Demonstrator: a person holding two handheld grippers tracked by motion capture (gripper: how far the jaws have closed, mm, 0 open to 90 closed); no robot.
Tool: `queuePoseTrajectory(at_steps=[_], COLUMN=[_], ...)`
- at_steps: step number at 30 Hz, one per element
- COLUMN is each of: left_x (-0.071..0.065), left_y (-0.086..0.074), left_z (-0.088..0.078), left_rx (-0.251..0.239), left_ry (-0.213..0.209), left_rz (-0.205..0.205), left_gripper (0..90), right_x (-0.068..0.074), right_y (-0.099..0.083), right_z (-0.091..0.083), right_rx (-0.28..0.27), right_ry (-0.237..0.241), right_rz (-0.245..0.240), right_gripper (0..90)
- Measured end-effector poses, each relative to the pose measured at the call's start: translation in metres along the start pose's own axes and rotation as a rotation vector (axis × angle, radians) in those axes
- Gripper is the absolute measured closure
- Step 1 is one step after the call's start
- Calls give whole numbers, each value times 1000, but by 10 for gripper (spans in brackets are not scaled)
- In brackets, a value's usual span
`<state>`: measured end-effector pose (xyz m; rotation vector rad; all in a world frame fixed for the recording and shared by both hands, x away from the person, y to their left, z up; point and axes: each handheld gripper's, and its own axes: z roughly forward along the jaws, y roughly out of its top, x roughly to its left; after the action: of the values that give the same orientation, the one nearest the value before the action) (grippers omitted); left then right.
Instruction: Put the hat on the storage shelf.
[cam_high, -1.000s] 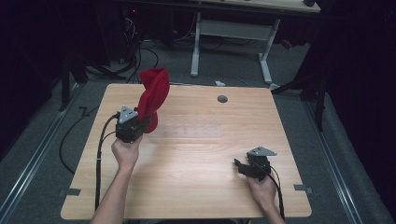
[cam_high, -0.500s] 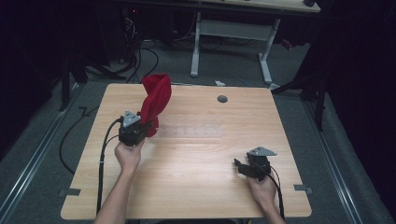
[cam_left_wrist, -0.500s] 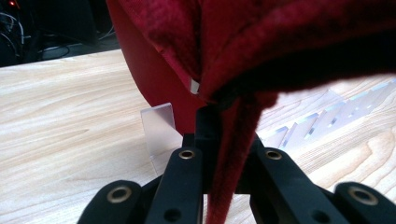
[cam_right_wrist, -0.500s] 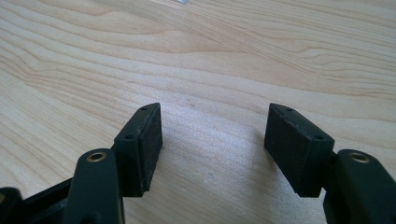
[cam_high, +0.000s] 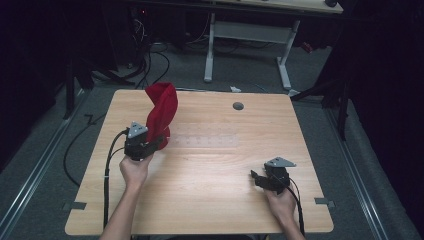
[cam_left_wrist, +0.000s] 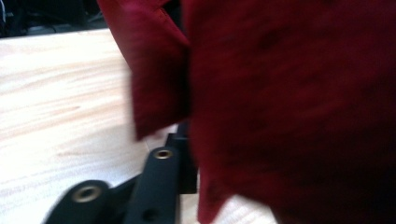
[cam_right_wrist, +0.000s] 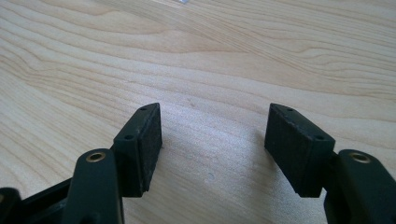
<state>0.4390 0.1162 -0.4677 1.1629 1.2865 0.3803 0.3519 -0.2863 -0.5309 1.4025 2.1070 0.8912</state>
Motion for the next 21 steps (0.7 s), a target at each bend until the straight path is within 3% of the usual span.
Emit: queuePoseTrajectory(at_steps=[4,9,21], left_x=[-2,1,-1], left_y=[-1,-1,-5], left_z=[-7,-14,-34], left_rx=[-2,5,6], left_ry=[9,22,16], left_rz=[3,-28,-11], left_gripper=[553,463,431], right_x=[0,0,0], right_y=[0,0,0], right_z=[0,0,0], right_rx=[0,0,0], right_ry=[0,0,0], right_rz=[0,-1,-1], right_gripper=[368,367,367])
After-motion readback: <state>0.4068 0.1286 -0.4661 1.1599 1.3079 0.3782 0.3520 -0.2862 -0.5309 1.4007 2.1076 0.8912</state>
